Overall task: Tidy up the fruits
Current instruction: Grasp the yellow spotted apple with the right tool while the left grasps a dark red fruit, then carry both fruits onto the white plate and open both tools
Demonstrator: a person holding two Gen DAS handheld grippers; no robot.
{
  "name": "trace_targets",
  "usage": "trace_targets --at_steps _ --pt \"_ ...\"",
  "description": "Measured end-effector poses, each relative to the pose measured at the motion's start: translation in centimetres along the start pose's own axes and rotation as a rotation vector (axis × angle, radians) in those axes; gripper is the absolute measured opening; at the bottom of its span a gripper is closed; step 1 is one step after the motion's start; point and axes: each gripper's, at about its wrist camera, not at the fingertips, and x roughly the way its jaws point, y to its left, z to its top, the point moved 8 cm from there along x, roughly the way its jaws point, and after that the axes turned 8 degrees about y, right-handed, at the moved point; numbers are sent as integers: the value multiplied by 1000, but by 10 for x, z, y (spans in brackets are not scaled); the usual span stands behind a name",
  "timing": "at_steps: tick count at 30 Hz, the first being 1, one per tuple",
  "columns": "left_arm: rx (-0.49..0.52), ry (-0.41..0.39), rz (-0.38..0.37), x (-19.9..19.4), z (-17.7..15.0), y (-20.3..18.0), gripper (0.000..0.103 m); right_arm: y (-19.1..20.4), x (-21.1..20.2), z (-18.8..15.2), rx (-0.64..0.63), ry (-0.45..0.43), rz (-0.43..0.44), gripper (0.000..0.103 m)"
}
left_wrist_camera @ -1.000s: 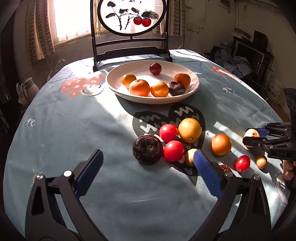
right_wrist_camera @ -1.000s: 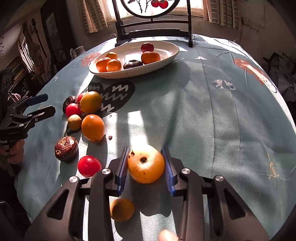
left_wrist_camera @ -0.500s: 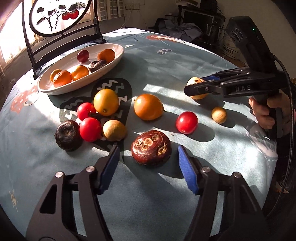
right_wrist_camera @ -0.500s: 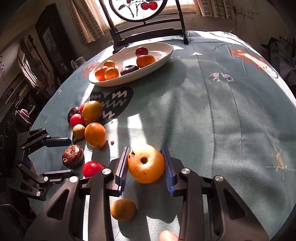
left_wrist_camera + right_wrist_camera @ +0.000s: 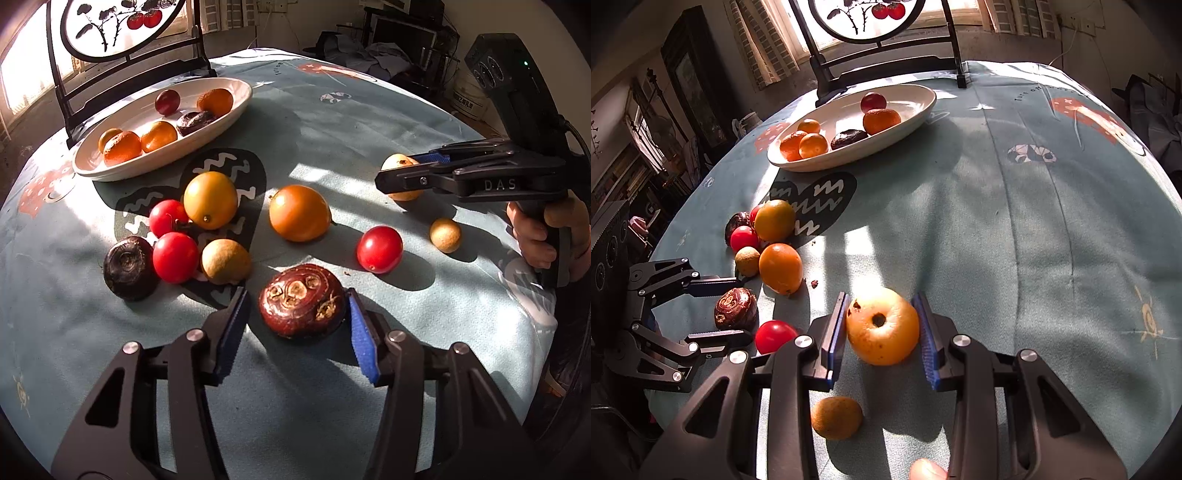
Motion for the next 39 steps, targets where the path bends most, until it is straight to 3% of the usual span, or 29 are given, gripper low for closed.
trace_targets --at_steps 2,14,19,24,30,35,39 --pt "7 -3 -5 -1 0 -2 45 0 0 0 0 0 0 36" --pt "-20 -57 -44 -17 1 -3 44 -1 -3 1 21 -28 45 36" --pt "-115 -103 -125 -34 17 19 44 24 -12 16 -24 -71 157 36" --pt "-220 -140 -50 -42 52 67 44 38 -16 60 -29 -130 161 36" --pt "-268 -197 123 -45 117 121 44 41 8 131 -8 -156 136 36" --pt "-320 -198 159 -26 157 155 44 40 50 167 0 -107 136 36" --pt "-347 -170 164 -7 170 174 44 39 67 180 -28 -82 125 36"
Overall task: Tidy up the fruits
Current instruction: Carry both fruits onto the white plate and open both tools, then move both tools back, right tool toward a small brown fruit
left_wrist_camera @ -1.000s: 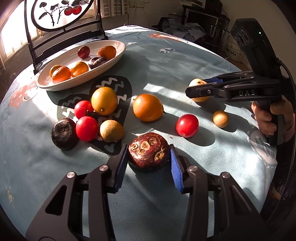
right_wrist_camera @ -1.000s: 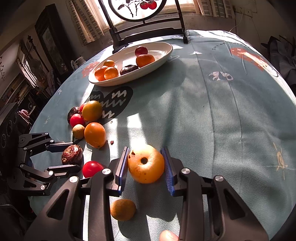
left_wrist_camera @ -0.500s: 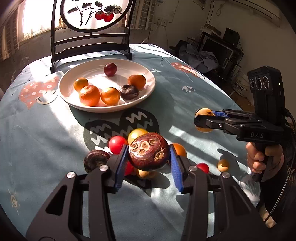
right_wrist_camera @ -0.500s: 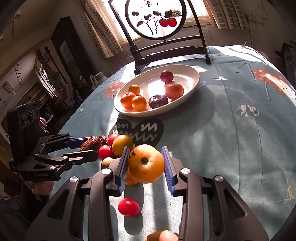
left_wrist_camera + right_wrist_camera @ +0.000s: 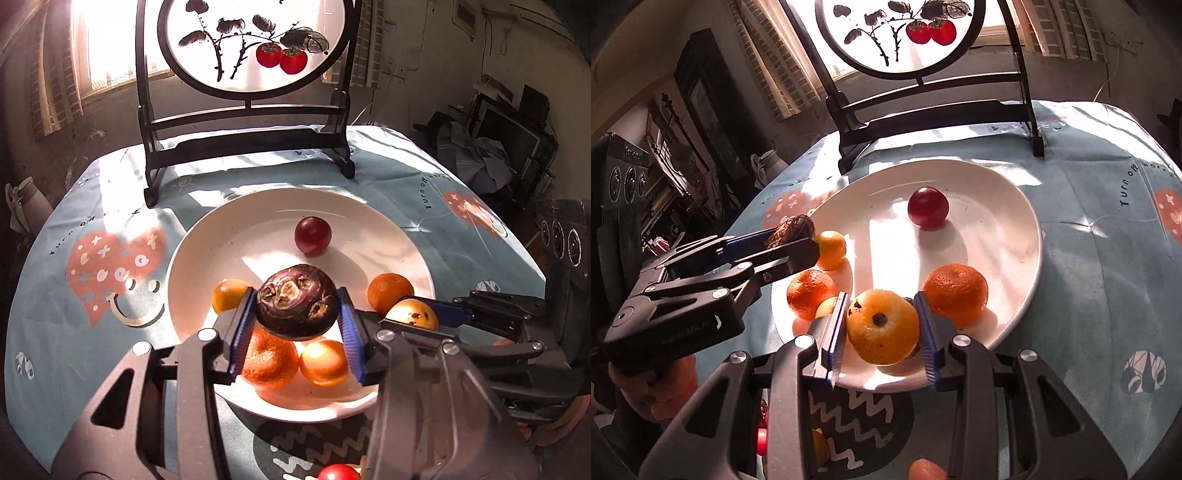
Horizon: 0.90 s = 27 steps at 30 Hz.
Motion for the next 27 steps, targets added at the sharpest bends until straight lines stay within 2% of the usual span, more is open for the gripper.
trace_targets --at_steps 1,2,3,4,7,11,14,15,17,22,25,27 --pt "-9 15 3 5 1 3 46 0 3 2 -6 6 -9 38" --pt "-22 20 6 7 1 5 51 1 5 4 -15 9 -14 47" --pt "-29 8 10 7 3 8 67 3 4 5 -23 9 -10 51" --pt "-30 -12 29 3 3 10 80 4 2 5 -28 4 -12 51" --pt "-30 -45 95 -14 3 15 92 7 -12 4 -42 -22 -23 51" --pt "-70 -41 75 -41 -10 19 96 15 -34 -5 -51 -43 -20 51" --pt "-80 -25 106 -56 -37 22 100 20 -51 -26 -56 -48 -12 51" --pt "-86 -25 100 -60 -48 23 100 21 -57 -35 -61 -53 -16 52" --pt "-108 -21 77 -62 -75 25 100 22 -69 -55 -79 -70 -32 66" --pt "-116 47 72 -56 -132 25 100 20 -84 -113 -60 -49 -52 65" --pt "-132 56 39 -58 -148 26 100 23 -102 -145 -53 -42 -55 65" --pt "-128 50 38 -61 -154 26 100 26 -113 -166 -72 -35 -90 65"
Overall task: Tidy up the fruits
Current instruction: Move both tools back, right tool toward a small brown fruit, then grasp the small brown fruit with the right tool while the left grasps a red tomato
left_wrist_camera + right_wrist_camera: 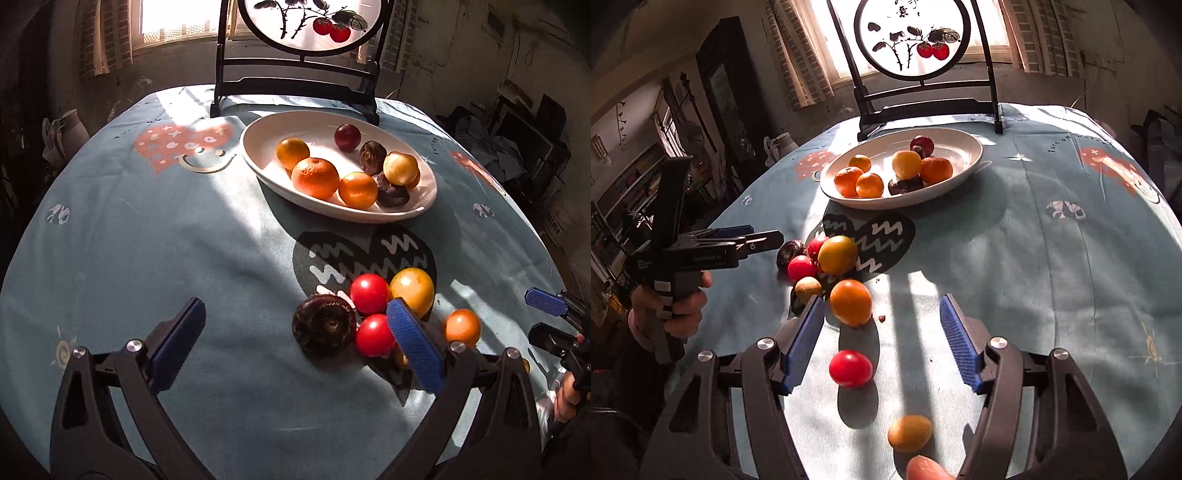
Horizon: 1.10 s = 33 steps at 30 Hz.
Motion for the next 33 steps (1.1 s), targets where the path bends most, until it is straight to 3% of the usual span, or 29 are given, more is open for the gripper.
trace_targets --at_steps 4,9,25,33 --pt "2 -4 -12 -3 -9 -2 100 -1 -12 -37 -23 18 -121 62" --pt "37 -28 -17 -11 -11 -10 100 -2 -2 -62 -16 69 -148 53" --pt "48 -71 33 -19 -12 -8 100 -6 7 -68 18 110 -132 53" --pt "58 -80 60 -19 -12 -7 100 -5 8 -68 4 108 -157 36"
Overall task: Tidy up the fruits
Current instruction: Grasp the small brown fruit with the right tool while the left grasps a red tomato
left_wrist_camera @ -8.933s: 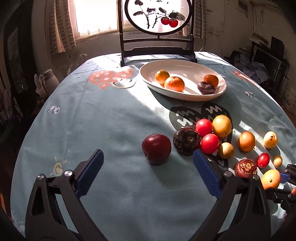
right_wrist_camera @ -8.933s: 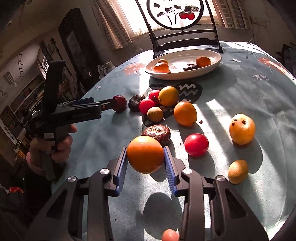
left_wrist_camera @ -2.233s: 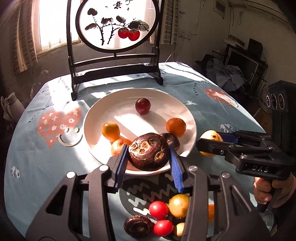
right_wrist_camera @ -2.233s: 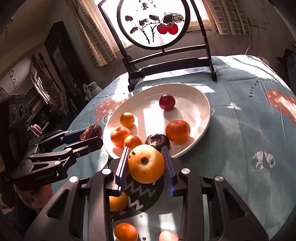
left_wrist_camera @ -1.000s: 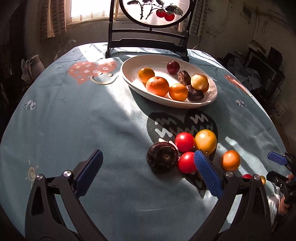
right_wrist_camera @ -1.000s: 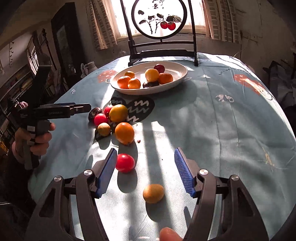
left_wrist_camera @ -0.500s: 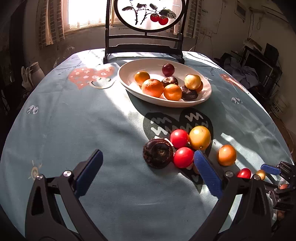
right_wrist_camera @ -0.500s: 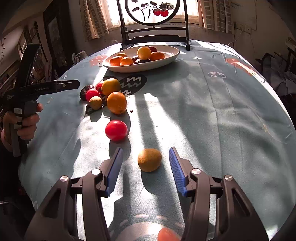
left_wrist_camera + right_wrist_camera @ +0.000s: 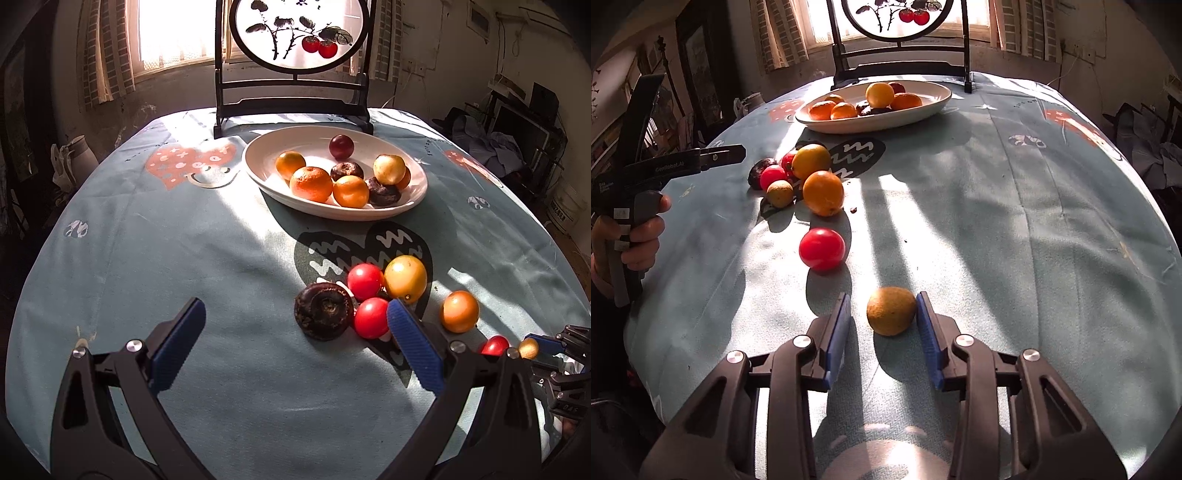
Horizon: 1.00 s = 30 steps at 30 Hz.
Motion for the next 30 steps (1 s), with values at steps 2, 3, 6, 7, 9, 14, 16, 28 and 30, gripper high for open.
trace_targets --at_steps 2,3,6,7,9,14,16,28,30 --pt "2 -5 -1 -1 0 0 100 -1 -1 0 5 -8 -2 28" --pt "1 -6 -3 -1 0 0 100 -2 -1 0 9 -11 3 28" --pt "10 -7 2 -1 -1 -2 100 -2 -3 1 14 -21 20 27" --pt "15 -9 5 -2 -1 -3 100 -2 -4 1 16 -27 23 27" --pt "29 -18 -2 -4 -2 -7 100 -3 -6 2 23 -40 24 27" --pt "179 11 -254 -17 -19 -60 100 -7 -9 4 48 -59 34 27" --pt "261 17 -314 -23 -29 -86 100 -7 -10 4 49 -63 37 27" --pt "499 114 -364 -7 -62 -169 56 -6 -17 5 48 -98 58 27" --pt "508 126 -354 -2 -63 -173 51 -6 -17 5 50 -101 60 27"
